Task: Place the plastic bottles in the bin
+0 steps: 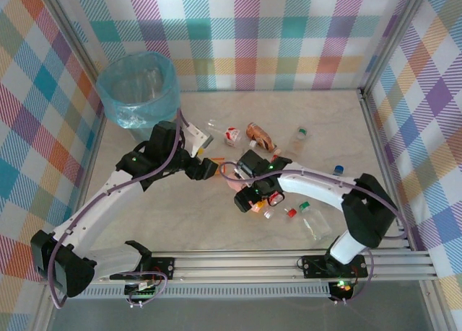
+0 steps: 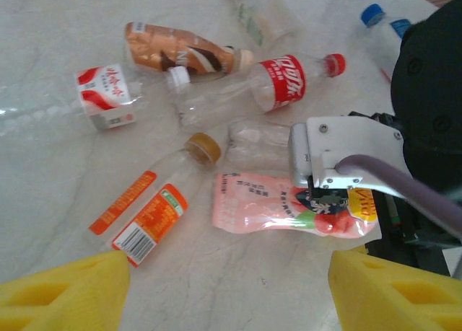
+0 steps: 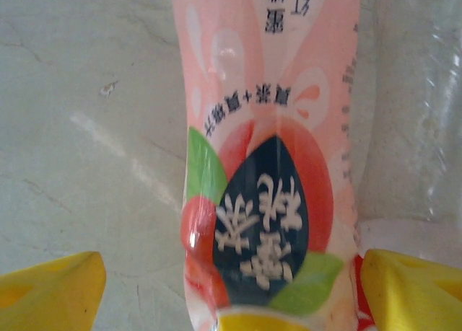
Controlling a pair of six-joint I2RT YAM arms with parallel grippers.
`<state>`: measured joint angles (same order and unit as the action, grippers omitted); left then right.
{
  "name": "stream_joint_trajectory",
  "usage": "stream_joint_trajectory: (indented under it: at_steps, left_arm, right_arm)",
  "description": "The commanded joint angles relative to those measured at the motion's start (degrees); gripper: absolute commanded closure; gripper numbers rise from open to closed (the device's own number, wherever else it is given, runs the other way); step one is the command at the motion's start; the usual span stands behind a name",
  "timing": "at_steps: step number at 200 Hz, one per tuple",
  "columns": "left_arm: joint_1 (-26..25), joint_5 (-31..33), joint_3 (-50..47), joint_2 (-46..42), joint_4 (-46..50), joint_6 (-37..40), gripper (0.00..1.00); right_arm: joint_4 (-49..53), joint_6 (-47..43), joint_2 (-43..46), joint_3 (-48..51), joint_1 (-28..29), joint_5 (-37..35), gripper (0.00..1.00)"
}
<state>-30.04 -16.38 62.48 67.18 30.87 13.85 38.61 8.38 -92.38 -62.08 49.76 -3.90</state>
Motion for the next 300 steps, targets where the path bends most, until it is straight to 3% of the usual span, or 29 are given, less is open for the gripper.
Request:
stream_joint_trajectory:
  at_steps: [1, 60, 124, 152, 188, 215, 267, 300]
  left_arm:
    - [-0.6, 6.2, 0.3, -0.8, -2.2, -2.3, 0.27]
    - [-0.5, 16.3, -1.7, -4.2, -4.3, -3.0, 0.27]
    - [0.5, 18.1, -1.2, -5.3, -2.9, -4.7, 0.27]
    - [2.3, 20.3, 2.3, -4.9, -0.8, -10.4, 0.27]
    - [5.0, 23.0, 15.0, -0.1, 9.9, -20.4, 0.24]
    - [7.6, 15.4, 21.7, 2.2, 12.9, -25.7, 0.21]
    - [8.6, -7.8, 25.4, 3.8, 7.9, -29.5, 0.15]
    - [8.6, -15.4, 24.7, 4.1, 6.3, -31.8, 0.13]
  right_arm:
    - [0.1, 2.6, -2.7, -2.4, 0.1, 0.6, 0.10]
    - [-1.1, 4.4, -8.7, -4.3, 0.1, 2.2, 0.13]
    - [-0.8, 3.9, -8.8, -5.9, 0.0, 3.8, 0.34]
    - [2.2, 4.1, -6.2, -8.2, 0.1, 4.9, 0.38]
    - [5.7, 4.8, -1.3, -12.0, 0.1, 6.3, 0.39]
    - [4.8, 2.6, 3.6, -15.1, 0.1, 7.9, 0.40]
    - [-2.4, -1.0, 10.4, -19.2, 0.1, 11.5, 0.40]
    - [-10.4, -1.2, 14.5, -17.2, 0.1, 13.6, 0.40]
